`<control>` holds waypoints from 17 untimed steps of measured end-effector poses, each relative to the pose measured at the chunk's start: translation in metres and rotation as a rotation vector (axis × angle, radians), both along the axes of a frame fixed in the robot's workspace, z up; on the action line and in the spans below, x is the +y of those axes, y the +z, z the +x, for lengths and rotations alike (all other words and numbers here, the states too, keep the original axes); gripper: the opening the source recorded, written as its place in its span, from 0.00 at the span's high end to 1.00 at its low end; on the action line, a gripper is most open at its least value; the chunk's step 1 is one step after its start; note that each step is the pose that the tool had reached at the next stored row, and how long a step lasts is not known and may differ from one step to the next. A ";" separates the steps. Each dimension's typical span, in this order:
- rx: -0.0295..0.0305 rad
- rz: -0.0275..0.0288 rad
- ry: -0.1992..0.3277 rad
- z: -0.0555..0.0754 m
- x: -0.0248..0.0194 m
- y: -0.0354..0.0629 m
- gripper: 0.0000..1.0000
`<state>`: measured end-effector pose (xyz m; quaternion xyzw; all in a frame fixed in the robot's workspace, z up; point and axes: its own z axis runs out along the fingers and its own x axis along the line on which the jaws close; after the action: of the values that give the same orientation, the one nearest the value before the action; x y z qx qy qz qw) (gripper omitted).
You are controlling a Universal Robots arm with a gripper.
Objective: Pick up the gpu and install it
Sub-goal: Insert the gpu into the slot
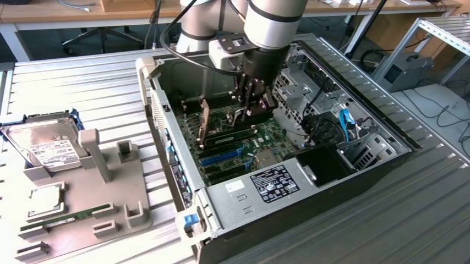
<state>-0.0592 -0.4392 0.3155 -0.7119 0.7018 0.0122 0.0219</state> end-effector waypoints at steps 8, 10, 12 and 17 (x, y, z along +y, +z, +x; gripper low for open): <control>0.0000 0.0000 0.000 0.000 -0.0015 -0.0017 0.74; 0.0000 0.0000 0.000 0.000 -0.0017 -0.0021 0.74; 0.0000 -0.0001 0.000 -0.001 -0.0021 -0.0025 0.74; 0.0000 0.0000 0.000 -0.001 -0.0026 -0.0036 0.74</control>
<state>-0.0600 -0.4418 0.3119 -0.7120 0.7017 0.0122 0.0218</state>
